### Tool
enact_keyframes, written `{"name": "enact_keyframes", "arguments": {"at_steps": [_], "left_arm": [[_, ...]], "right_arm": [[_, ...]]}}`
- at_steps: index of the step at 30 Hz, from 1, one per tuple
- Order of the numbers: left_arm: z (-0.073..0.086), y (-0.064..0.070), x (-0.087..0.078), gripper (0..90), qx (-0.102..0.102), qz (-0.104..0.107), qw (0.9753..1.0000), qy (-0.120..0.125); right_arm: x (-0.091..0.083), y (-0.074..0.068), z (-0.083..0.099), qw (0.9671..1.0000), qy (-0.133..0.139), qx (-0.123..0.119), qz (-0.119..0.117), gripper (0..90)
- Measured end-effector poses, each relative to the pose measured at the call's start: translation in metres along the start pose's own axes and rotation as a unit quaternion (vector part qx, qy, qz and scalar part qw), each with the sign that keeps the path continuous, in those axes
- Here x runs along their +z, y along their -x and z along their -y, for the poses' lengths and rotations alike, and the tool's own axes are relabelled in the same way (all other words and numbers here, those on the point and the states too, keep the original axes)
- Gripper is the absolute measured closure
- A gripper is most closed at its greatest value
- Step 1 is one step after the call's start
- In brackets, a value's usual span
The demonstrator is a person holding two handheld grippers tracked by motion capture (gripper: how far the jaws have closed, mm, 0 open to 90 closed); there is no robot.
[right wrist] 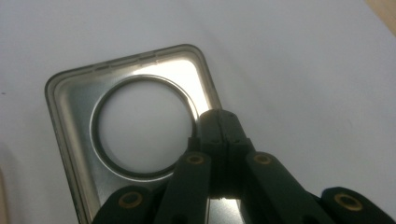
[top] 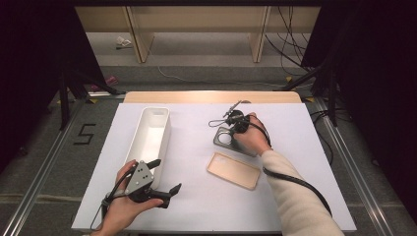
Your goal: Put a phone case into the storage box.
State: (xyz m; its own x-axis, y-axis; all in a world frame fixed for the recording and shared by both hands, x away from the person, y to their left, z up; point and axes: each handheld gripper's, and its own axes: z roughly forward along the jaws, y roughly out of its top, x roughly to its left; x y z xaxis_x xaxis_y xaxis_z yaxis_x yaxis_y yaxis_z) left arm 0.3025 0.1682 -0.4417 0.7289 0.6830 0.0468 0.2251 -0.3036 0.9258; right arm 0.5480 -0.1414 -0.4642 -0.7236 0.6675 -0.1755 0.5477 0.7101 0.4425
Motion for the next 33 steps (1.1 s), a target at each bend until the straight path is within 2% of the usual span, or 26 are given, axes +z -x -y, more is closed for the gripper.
{"name": "enact_keyframes", "arguments": {"at_steps": [8,12,18,25,33], "left_arm": [[0.0,0.001,0.0,1.6,0.001,0.003,1.0,-0.002],[0.0,0.002,0.001,1.6,0.001,0.004,1.0,-0.001],[0.0,0.001,0.0,1.6,0.001,0.004,1.0,-0.001],[0.001,0.002,0.001,1.6,0.002,0.004,1.0,-0.002],[0.001,0.002,0.001,1.6,0.003,0.004,1.0,-0.004]], "right_arm": [[0.0,0.016,0.008,0.9989,-0.001,0.046,0.013,90.0],[-0.001,0.024,0.013,0.997,-0.002,0.075,0.014,90.0],[-0.004,0.032,0.02,0.9946,-0.003,0.102,0.02,90.0],[-0.011,0.044,0.038,0.9907,-0.011,0.131,0.032,90.0],[-0.022,0.054,0.063,0.9828,-0.013,0.178,0.045,90.0]]}}
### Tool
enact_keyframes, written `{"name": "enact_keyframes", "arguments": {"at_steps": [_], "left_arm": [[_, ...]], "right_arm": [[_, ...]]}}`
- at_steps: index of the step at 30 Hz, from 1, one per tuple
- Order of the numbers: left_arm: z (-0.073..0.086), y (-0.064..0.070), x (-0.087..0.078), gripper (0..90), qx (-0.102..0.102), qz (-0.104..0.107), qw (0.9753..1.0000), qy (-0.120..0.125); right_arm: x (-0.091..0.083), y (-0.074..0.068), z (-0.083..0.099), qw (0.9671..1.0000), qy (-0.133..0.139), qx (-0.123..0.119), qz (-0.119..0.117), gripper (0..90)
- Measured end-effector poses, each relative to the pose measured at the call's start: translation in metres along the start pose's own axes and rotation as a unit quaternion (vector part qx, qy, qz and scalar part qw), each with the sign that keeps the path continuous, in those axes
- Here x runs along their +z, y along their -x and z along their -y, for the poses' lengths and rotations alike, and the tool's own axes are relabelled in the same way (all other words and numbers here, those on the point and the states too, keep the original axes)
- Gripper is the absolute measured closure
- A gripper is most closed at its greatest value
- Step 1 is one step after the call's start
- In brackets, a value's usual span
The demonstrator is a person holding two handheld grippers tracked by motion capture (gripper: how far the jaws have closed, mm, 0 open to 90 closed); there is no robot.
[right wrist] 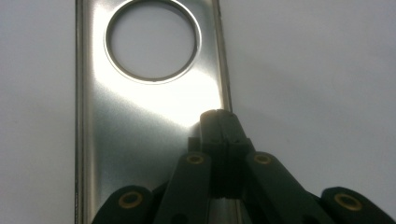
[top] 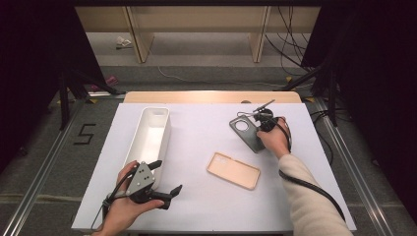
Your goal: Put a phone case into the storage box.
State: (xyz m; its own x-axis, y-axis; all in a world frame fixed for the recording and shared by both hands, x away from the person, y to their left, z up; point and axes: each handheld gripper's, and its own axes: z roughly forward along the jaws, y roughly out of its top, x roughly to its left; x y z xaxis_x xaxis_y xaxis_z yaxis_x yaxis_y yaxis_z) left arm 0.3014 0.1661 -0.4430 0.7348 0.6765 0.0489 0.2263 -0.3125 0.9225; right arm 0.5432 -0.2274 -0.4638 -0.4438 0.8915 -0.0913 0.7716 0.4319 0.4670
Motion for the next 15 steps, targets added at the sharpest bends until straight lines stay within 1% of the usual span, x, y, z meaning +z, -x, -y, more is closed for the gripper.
{"name": "enact_keyframes", "arguments": {"at_steps": [7,10,11,12,14,15], "left_arm": [[0.0,0.0,0.0,1.6,0.0,0.0,1.0,-0.001],[0.0,0.0,0.0,1.6,-0.001,-0.001,1.0,-0.001],[0.0,0.0,0.0,1.6,0.0,0.0,1.0,-0.002],[0.0,0.0,0.0,1.6,0.0,0.0,1.0,-0.002],[0.0,0.001,0.0,1.6,0.001,0.0,1.0,-0.001],[0.0,0.001,0.0,1.7,0.001,0.0,1.0,-0.001]], "right_arm": [[-0.006,0.013,0.011,0.9993,-0.005,0.036,0.005,90.0],[-0.007,0.016,0.015,0.9992,-0.007,0.039,0.008,90.0],[-0.009,0.019,0.019,0.9989,-0.007,0.045,0.01,90.0],[-0.009,0.019,0.019,0.9989,-0.007,0.045,0.01,90.0],[-0.013,0.023,0.025,0.9983,-0.011,0.056,0.011,90.0],[-0.014,0.023,0.027,0.9983,-0.014,0.054,0.014,90.0]]}}
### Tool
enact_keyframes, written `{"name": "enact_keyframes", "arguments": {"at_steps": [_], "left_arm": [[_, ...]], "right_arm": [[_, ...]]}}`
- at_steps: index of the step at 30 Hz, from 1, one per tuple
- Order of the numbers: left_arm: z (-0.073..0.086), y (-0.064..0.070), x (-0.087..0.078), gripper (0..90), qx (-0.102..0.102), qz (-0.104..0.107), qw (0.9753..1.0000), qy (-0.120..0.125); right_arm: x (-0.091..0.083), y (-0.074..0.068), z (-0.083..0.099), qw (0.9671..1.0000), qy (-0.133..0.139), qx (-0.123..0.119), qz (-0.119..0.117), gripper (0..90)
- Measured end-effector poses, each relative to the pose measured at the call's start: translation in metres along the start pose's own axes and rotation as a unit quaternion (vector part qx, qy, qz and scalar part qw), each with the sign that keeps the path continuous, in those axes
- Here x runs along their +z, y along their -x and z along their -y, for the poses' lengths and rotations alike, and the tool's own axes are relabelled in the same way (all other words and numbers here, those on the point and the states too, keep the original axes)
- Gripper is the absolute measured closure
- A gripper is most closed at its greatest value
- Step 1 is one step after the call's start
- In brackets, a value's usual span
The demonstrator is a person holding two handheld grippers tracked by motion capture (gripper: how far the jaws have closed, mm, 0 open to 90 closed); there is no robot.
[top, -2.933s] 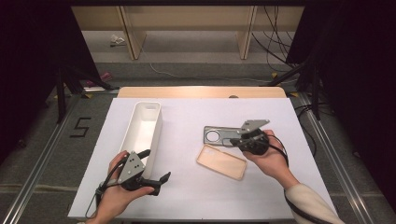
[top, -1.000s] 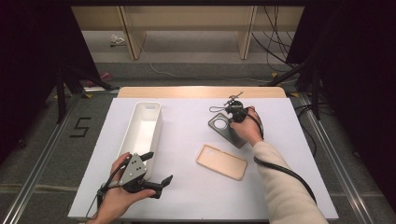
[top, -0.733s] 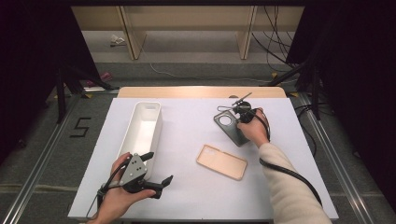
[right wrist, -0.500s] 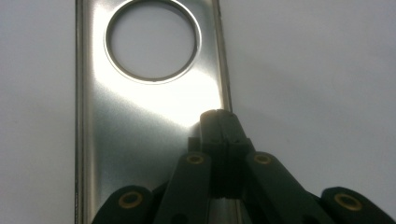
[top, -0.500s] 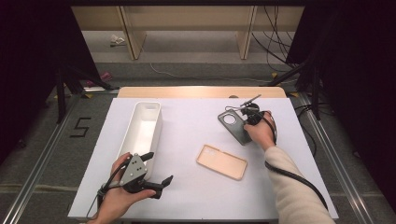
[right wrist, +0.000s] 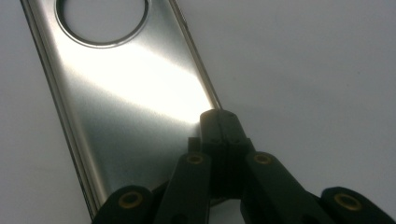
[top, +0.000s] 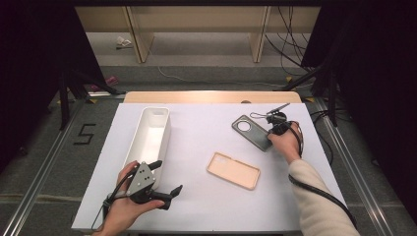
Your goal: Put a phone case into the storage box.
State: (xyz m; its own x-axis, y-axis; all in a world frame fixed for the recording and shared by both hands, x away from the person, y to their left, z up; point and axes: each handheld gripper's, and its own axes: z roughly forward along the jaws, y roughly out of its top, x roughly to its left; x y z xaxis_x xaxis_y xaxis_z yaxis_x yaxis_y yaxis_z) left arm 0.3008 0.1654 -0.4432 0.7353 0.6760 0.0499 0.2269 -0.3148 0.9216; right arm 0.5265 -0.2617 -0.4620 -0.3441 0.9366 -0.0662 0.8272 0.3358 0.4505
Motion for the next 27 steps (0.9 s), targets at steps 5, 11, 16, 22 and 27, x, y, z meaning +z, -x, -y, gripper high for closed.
{"name": "enact_keyframes", "arguments": {"at_steps": [5,11,16,22,27], "left_arm": [[0.0,0.0,0.0,1.7,0.002,-0.001,1.0,-0.001],[0.0,0.001,0.0,1.6,0.002,-0.001,1.0,0.0],[-0.001,0.001,-0.001,1.6,0.004,0.0,1.0,0.0],[-0.001,0.001,-0.001,1.6,0.004,0.0,1.0,0.0],[-0.001,0.001,0.0,1.7,0.005,0.001,1.0,0.0]], "right_arm": [[-0.007,-0.006,0.01,0.9996,-0.015,-0.023,-0.004,90.0],[-0.016,-0.025,0.02,0.9977,-0.026,-0.058,-0.026,90.0],[-0.021,-0.043,0.023,0.9955,-0.031,-0.076,-0.047,90.0],[-0.023,-0.055,0.023,0.9941,-0.033,-0.079,-0.066,90.0],[-0.022,-0.066,0.022,0.9922,-0.03,-0.08,-0.091,90.0]]}}
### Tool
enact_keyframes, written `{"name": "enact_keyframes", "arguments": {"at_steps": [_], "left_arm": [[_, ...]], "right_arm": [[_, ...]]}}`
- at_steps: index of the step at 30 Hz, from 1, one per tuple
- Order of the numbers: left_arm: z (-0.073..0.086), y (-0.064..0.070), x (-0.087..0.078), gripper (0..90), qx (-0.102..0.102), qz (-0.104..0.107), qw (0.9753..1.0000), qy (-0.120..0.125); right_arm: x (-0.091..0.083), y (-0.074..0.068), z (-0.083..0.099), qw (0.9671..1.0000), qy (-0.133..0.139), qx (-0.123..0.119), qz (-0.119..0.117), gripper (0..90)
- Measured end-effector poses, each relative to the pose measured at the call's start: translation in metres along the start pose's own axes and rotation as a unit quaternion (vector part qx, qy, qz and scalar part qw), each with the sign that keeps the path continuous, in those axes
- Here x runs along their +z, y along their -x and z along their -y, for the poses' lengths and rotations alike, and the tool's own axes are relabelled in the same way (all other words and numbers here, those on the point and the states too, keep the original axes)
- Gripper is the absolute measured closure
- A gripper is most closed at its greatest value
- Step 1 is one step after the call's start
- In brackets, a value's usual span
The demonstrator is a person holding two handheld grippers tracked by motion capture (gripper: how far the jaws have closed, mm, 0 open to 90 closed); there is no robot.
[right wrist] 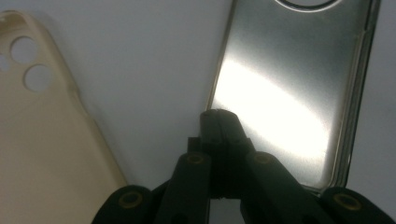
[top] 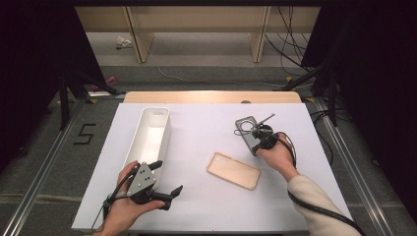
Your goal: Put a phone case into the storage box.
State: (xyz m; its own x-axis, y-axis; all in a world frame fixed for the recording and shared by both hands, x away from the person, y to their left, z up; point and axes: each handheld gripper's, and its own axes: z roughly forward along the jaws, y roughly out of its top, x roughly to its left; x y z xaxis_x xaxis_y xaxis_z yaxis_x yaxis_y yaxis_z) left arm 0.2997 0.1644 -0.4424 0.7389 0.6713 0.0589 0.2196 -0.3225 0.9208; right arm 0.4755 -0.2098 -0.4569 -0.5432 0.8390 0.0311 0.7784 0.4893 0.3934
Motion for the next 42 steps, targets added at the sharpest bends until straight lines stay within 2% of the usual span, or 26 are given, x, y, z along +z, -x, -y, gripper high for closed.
{"name": "enact_keyframes", "arguments": {"at_steps": [6,9,22,28,35,38,40,42], "left_arm": [[0.0,0.0,0.0,1.6,0.0,0.0,1.0,0.0],[0.0,0.0,0.0,1.6,0.0,0.0,1.0,0.0],[0.0,0.0,0.0,1.6,0.0,0.0,1.0,0.0],[0.0,0.0,0.0,1.7,0.0,0.0,1.0,0.0],[0.0,-0.001,-0.001,1.6,-0.001,0.0,1.0,0.001],[0.0,-0.001,-0.001,1.6,-0.001,-0.001,1.0,0.0],[0.0,-0.001,-0.001,1.6,-0.002,-0.001,1.0,0.0],[0.0,-0.001,0.0,1.7,-0.002,0.0,1.0,0.0]], "right_arm": [[0.005,-0.014,-0.007,0.9995,0.004,0.001,-0.03,90.0],[0.007,-0.019,-0.01,0.9995,0.007,0.0,-0.032,90.0],[0.012,-0.022,-0.013,0.998,0.023,0.012,-0.058,90.0],[0.015,-0.026,-0.017,0.9982,0.025,0.004,-0.055,90.0],[0.014,-0.026,-0.015,0.9988,0.011,-0.01,-0.048,90.0],[0.011,-0.026,-0.016,0.9985,0.01,-0.035,-0.041,87.0],[0.006,-0.026,-0.019,0.9968,0.007,-0.076,-0.025,81.8],[-0.001,-0.024,-0.021,0.9924,0.007,-0.122,-0.013,74.7]]}}
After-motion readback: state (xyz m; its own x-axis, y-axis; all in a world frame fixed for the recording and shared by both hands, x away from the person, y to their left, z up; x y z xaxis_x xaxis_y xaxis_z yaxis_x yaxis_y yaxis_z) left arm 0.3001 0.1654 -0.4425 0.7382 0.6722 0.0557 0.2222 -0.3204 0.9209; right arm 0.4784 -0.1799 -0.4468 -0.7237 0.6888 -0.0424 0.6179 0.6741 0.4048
